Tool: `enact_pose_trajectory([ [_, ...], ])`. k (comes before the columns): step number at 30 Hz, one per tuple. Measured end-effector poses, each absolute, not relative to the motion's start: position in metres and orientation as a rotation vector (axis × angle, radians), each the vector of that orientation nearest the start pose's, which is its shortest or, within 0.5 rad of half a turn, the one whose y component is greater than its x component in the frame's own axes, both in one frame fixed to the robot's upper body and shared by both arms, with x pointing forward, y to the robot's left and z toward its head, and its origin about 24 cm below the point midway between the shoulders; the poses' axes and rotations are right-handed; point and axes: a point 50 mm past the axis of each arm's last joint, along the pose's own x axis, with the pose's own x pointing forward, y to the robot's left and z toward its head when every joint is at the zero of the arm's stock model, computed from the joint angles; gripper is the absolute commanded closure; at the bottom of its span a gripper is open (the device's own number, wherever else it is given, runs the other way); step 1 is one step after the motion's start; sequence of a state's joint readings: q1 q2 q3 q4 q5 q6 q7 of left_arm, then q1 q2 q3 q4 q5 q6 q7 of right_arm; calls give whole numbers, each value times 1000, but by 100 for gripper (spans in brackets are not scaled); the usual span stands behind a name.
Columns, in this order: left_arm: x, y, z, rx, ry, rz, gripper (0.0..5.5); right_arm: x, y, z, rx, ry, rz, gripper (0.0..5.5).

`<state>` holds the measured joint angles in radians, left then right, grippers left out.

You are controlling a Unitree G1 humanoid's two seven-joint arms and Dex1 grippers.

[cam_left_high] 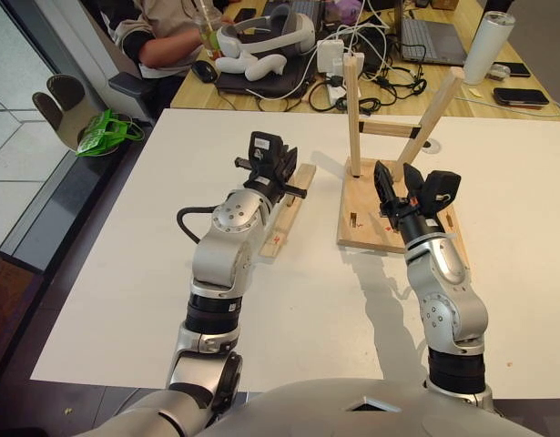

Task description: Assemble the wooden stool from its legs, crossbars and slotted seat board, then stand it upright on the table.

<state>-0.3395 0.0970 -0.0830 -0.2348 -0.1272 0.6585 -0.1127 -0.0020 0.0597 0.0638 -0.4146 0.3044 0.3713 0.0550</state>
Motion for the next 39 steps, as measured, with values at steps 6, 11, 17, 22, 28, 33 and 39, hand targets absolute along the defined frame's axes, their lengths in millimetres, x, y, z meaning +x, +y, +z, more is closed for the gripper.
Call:
enact_pose_trajectory([
  [6,297,111,122,51,99,-311,369,244,-112,105,341,-45,234,244],
  [11,316,117,177,0,-77,-251,369,245,-113,103,341,-41,233,244],
  [17,350,96,216,-99,-209,-270,369,246,-111,103,340,-39,247,244],
  [22,357,83,162,-25,-67,-266,369,247,-109,102,340,-35,263,244],
  [28,350,73,118,69,83,-258,369,247,-107,103,338,-36,275,244],
  [33,352,80,125,21,64,-225,369,247,-107,103,338,-36,275,244],
  [39,349,99,219,-94,-218,-182,369,247,-107,103,339,-37,273,244],
])
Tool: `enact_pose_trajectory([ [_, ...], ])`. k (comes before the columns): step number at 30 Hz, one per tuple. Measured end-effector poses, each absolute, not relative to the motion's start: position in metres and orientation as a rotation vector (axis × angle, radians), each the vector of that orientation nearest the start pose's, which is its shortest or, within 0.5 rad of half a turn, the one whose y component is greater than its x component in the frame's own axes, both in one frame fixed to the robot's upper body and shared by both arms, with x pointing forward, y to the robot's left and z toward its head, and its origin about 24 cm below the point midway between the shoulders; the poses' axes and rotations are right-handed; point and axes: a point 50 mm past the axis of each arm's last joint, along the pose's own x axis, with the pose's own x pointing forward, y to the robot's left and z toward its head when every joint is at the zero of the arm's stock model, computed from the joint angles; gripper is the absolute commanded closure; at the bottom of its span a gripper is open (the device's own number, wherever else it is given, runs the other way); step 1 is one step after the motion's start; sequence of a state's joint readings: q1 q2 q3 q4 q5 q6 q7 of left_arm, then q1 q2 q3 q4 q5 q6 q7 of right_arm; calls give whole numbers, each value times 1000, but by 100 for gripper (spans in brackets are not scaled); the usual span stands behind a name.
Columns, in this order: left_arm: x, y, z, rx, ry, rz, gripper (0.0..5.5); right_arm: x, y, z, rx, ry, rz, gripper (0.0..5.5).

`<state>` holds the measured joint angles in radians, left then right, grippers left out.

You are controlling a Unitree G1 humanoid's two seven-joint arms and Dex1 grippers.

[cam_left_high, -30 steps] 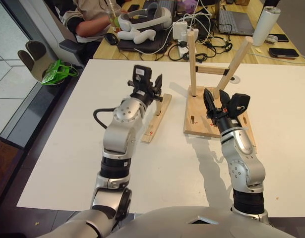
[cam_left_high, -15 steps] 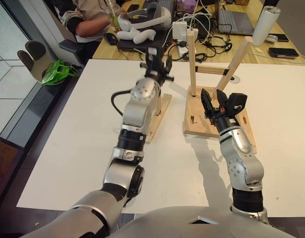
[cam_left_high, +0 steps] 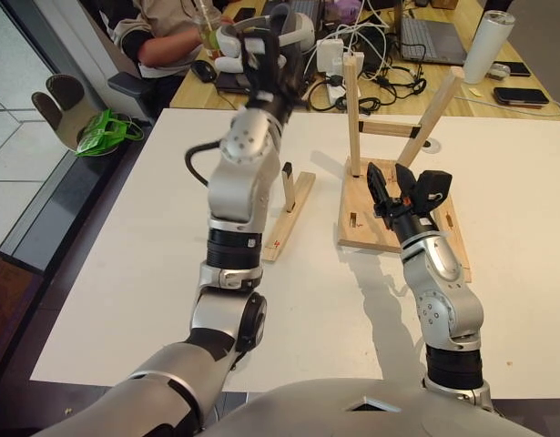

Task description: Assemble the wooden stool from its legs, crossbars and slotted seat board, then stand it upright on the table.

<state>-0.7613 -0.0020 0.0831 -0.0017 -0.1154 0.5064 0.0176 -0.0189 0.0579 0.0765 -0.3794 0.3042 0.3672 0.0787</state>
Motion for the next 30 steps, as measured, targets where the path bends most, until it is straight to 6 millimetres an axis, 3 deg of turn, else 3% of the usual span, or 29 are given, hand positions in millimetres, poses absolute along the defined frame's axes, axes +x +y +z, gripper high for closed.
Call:
enact_pose_trajectory([
  [3,339,105,244,-107,-279,-170,369,247,-107,103,339,-38,272,244],
  [8,335,95,243,-67,-258,-212,369,247,-107,103,339,-38,272,244],
  [10,339,92,227,-43,-199,-215,369,247,-107,103,339,-37,273,244],
  [11,342,89,209,10,-126,-217,369,247,-107,103,338,-37,273,244],
  [14,343,86,128,161,208,-232,369,247,-107,103,336,-35,274,244],
  [18,340,79,116,230,243,-262,369,247,-107,102,333,-31,277,244],
  [27,342,91,131,89,179,-207,369,247,-107,102,333,-31,277,244],
  [30,342,103,153,24,97,-167,369,247,-107,103,333,-32,275,244],
])
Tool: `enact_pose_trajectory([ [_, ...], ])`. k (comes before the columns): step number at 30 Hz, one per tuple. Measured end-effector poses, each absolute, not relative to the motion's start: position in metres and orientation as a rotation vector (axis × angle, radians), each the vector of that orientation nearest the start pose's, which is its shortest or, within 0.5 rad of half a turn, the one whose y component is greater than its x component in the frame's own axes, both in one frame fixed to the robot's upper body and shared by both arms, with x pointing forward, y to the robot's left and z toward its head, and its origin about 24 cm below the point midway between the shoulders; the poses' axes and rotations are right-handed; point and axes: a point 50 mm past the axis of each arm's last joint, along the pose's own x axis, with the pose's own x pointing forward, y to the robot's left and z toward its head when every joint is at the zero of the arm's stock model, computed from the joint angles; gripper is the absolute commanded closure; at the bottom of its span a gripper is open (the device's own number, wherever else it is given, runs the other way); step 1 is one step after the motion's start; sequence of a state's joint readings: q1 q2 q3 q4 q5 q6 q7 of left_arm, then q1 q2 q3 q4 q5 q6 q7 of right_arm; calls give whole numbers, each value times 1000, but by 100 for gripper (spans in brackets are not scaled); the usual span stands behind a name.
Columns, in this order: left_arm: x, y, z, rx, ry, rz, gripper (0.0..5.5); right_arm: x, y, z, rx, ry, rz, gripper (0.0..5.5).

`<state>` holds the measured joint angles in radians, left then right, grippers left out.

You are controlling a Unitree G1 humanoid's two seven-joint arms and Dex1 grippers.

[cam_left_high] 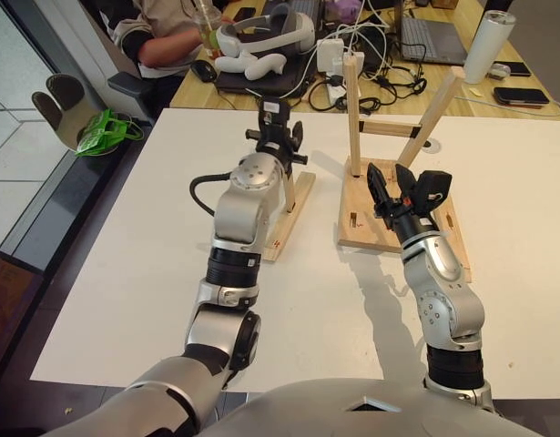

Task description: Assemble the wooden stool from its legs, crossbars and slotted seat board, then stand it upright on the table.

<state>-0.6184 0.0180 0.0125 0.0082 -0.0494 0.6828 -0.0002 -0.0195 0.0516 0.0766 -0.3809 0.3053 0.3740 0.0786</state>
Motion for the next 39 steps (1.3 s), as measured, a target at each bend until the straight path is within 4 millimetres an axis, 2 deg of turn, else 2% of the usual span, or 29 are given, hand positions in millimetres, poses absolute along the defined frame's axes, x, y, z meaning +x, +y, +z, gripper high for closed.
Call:
enact_pose_trajectory([
  [3,340,121,173,1,26,-105,369,247,-108,103,333,-32,273,244],
  [5,340,132,173,27,32,-74,369,247,-108,103,334,-32,272,244],
  [7,337,140,162,73,76,-48,369,247,-108,103,334,-32,272,244],
  [10,333,134,147,121,144,-73,369,247,-108,103,334,-32,272,244],
  [13,328,121,153,138,108,-112,369,247,-108,103,334,-32,272,244],
  [14,325,121,162,118,59,-101,369,247,-108,103,334,-32,273,244],
  [16,316,123,198,33,-141,-101,369,247,-108,103,334,-33,271,244],
  [17,311,122,209,27,-198,-118,369,247,-108,103,334,-34,270,244],
  [19,298,115,221,84,-264,-196,369,247,-109,103,334,-36,264,244],
  [22,284,106,198,168,-172,-296,369,246,-111,103,335,-36,256,244],
  [24,279,100,192,154,-144,-358,369,246,-111,103,337,-36,254,244],
  [27,263,78,183,62,-66,-557,369,246,-110,103,341,-38,252,244],
  [28,260,74,178,101,-36,-606,369,246,-110,103,342,-38,250,244],
  [30,257,74,166,236,20,-645,369,246,-110,103,343,-39,249,244],
  [32,256,81,149,397,89,-636,369,246,-110,104,343,-41,247,244],
  [34,258,87,140,496,117,-619,369,246,-110,104,343,-41,247,244],
  [39,261,92,133,542,140,-617,369,246,-111,103,344,-41,242,244],
])
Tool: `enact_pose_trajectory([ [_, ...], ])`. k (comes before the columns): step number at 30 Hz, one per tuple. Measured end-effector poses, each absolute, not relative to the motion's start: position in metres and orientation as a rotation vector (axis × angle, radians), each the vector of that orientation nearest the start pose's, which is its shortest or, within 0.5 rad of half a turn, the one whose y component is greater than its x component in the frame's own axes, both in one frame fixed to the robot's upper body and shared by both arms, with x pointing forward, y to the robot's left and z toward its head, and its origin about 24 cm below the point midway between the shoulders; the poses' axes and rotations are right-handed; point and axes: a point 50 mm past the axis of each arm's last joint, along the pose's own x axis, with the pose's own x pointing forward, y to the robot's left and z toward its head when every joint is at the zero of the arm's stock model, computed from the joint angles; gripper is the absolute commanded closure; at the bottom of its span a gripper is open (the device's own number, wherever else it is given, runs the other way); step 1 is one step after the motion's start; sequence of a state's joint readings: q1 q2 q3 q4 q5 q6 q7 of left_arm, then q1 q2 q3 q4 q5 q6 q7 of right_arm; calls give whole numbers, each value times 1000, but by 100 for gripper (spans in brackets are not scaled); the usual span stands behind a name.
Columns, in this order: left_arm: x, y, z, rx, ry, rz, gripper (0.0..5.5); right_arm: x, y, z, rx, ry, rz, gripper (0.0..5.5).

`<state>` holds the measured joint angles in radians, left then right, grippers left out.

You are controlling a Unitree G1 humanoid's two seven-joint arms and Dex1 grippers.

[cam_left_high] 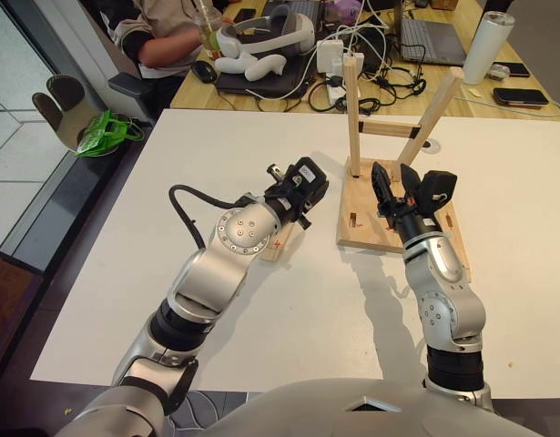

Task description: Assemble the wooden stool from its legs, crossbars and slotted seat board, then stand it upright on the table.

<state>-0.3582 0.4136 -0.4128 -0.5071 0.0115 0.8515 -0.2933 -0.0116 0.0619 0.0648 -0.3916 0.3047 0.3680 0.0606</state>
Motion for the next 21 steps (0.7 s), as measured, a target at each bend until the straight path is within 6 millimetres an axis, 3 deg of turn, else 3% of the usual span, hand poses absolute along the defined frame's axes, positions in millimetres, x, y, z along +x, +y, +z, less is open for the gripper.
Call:
enact_pose_trajectory([
  [10,281,126,108,576,273,-467,369,246,-110,103,344,-39,243,244],
  [21,292,166,100,396,403,-253,369,246,-111,103,344,-38,240,244],
])
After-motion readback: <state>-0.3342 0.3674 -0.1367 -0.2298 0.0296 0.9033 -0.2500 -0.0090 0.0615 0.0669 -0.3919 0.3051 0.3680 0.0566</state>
